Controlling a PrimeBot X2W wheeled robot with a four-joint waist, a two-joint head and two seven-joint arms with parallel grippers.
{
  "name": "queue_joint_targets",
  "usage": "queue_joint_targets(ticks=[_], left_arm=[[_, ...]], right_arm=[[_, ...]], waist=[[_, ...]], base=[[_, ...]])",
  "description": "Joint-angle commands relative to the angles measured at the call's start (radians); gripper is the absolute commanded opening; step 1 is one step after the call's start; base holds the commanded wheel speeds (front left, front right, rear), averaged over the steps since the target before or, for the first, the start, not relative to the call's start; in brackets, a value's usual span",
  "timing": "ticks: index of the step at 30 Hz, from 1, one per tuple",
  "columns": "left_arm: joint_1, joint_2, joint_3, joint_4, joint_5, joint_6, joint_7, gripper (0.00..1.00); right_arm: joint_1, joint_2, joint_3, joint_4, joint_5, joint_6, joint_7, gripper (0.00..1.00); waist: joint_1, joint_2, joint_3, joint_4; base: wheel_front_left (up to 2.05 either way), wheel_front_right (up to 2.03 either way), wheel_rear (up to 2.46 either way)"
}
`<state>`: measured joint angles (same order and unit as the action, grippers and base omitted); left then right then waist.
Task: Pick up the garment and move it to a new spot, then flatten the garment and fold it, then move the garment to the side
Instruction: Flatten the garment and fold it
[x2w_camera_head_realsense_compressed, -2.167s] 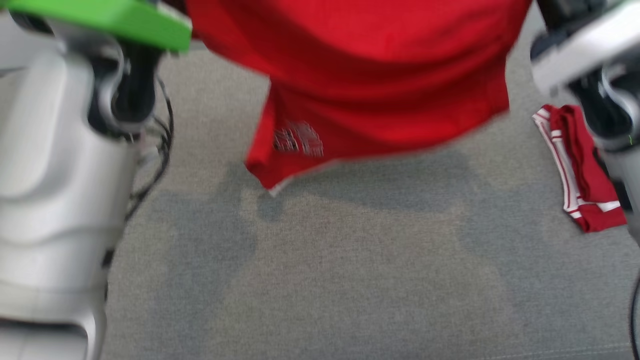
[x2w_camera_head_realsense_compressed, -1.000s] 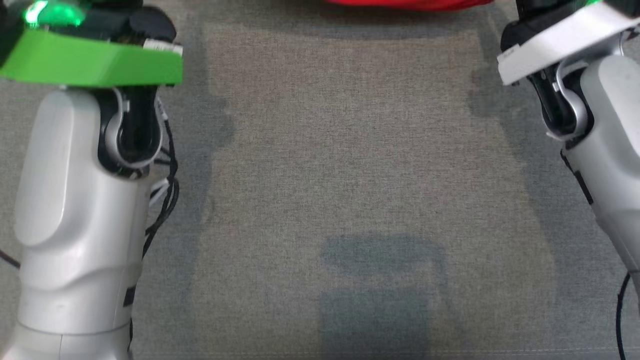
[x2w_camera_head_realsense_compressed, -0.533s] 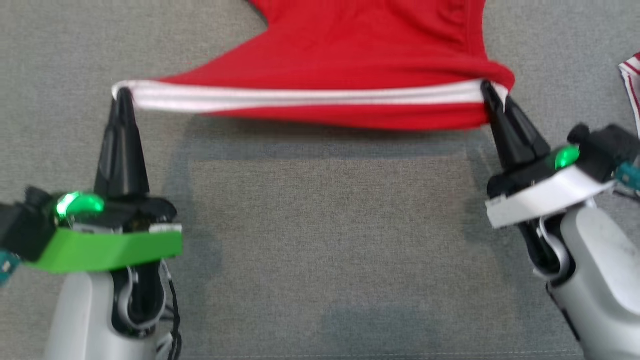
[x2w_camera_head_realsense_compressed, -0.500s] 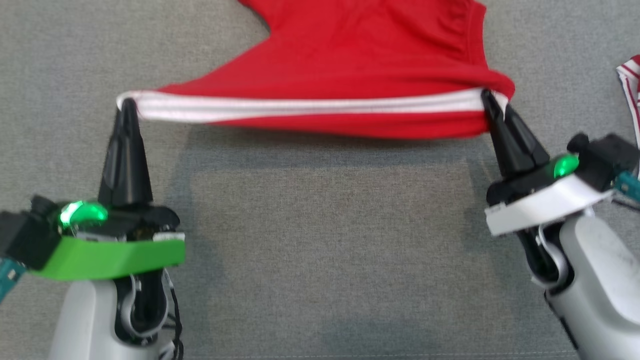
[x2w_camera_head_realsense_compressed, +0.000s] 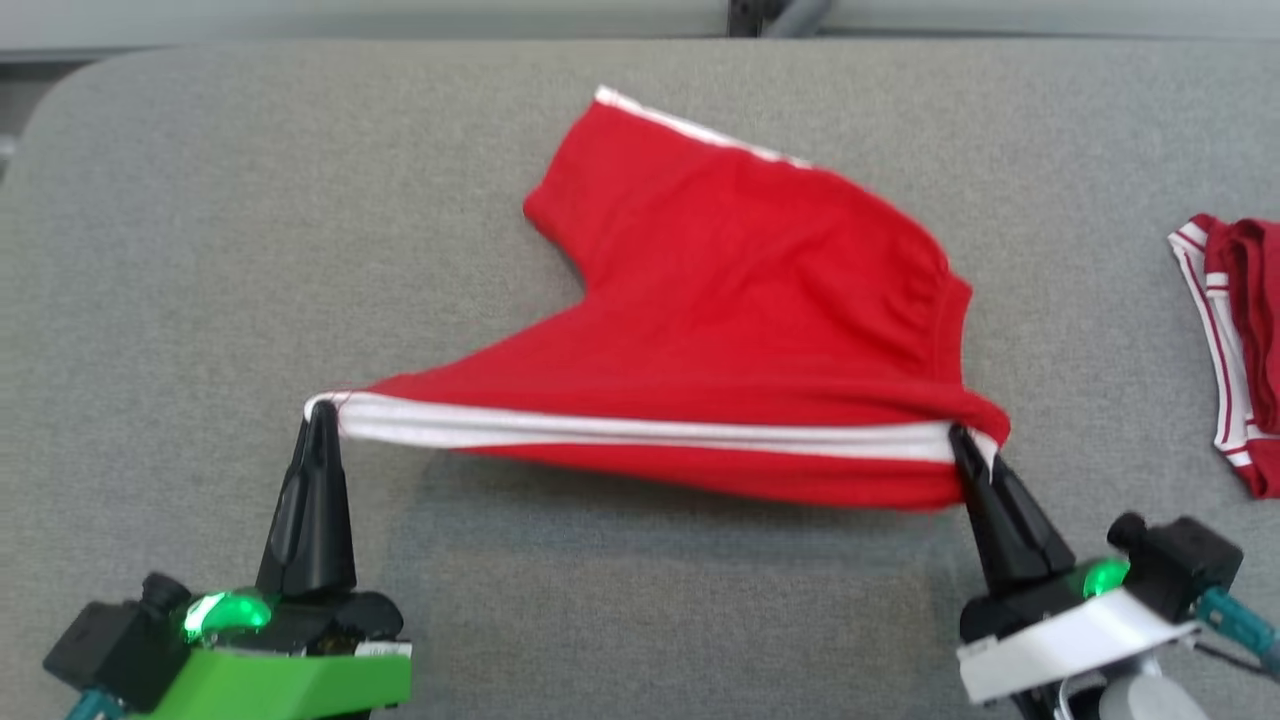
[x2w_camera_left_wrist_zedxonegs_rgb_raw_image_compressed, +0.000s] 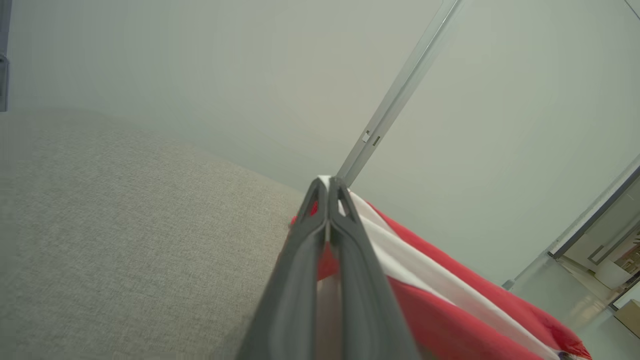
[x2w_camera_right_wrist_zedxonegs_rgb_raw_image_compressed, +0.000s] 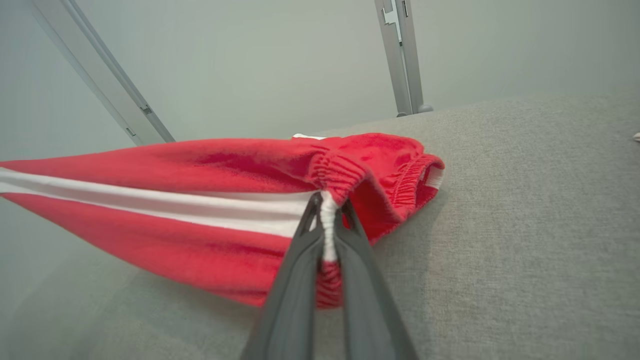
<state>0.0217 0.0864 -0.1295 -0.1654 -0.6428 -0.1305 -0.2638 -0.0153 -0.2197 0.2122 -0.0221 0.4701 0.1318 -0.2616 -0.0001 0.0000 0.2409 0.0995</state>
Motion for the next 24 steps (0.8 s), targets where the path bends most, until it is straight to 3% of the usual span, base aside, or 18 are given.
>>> queue_joint_targets(ticks=[1, 14, 24], left_arm=[[0.032, 0.001, 0.016, -0.010, 0.001, 0.001, -0.001, 0.00], [0.162, 0.002, 0.064, -0.082, 0.008, 0.001, -0.001, 0.00], [0.078, 0.032, -0.007, -0.002, 0.007, 0.001, -0.001, 0.00]], right_arm=[[0.040, 0.005, -0.006, -0.008, -0.010, -0.002, -0.004, 0.00], [0.241, 0.019, 0.035, -0.108, -0.014, -0.002, -0.004, 0.00], [0.204, 0.036, 0.069, -0.048, 0.042, -0.002, -0.004, 0.00]], waist=[[0.0001, 0.0000, -0.077, 0.020], [0.0001, 0.0000, -0.149, -0.030], [0.0001, 0.0000, -0.152, -0.070]], base=[[0.00, 0.00, 0.00], [0.00, 0.00, 0.00], [0.00, 0.00, 0.00]])
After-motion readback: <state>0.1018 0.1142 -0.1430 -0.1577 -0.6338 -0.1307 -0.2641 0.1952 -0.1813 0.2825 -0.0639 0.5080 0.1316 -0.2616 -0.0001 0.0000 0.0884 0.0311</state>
